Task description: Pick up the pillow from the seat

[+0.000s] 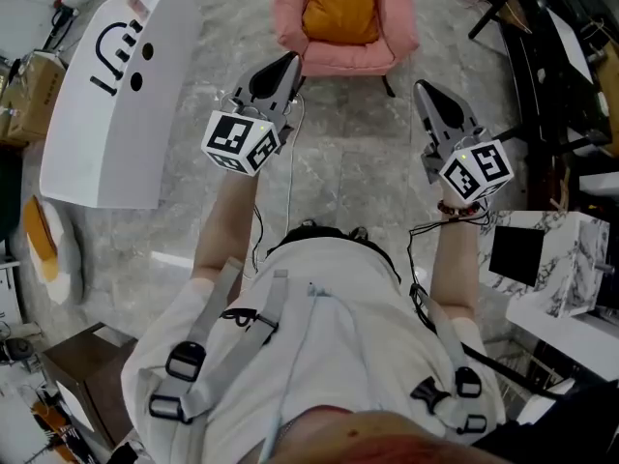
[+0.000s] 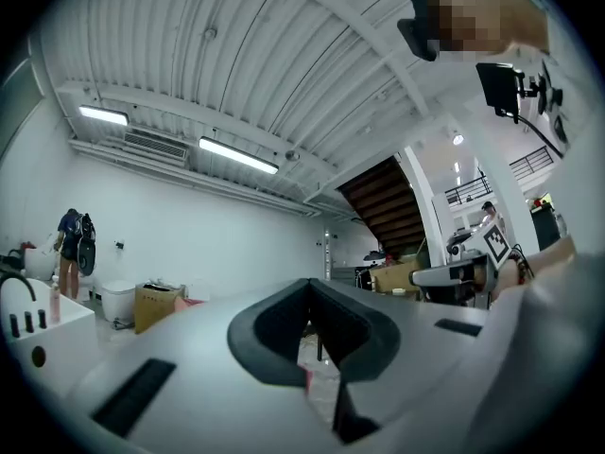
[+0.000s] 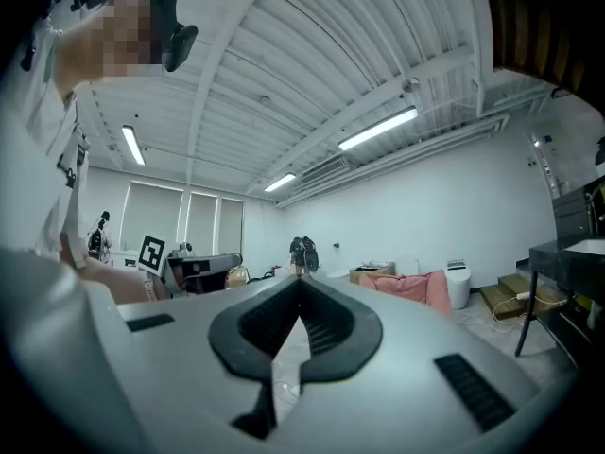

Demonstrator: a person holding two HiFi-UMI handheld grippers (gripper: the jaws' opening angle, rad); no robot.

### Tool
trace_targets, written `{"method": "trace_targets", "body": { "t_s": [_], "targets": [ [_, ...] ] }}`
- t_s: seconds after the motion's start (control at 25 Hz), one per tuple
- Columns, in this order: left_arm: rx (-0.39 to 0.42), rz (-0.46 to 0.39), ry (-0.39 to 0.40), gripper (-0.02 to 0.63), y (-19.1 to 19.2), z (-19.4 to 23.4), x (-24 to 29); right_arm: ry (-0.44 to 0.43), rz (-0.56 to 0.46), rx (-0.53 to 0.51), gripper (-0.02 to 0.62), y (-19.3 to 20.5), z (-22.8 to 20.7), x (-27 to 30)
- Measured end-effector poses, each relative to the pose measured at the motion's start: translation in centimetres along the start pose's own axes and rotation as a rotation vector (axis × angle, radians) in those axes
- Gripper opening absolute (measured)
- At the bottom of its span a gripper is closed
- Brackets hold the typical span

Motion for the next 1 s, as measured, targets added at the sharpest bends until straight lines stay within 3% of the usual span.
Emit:
{"method": "trace_targets", "body": {
  "t_s": [0.56, 1.0],
  "targets": [
    [-0.035, 0.084, 0.132, 0.006, 1.3, 2.6, -1.5, 0.049, 0.045, -0.016, 0.014, 1.5, 2.7, 1.8],
    [-0.07, 0.103, 0.129, 0.006, 2.3, 4.7, -2.3, 0.083, 0.046, -0.019, 0.015, 1.5, 3.8, 2.4]
  ]
}}
Point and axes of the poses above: the fingertips, and each gripper's own axes: x forward along the fingers, z to its left, y out of its underside, the point moved 8 cm from there along -x, backward along the fingers, and after that the axes turned 11 degrees about y, right-handed, at the moved point
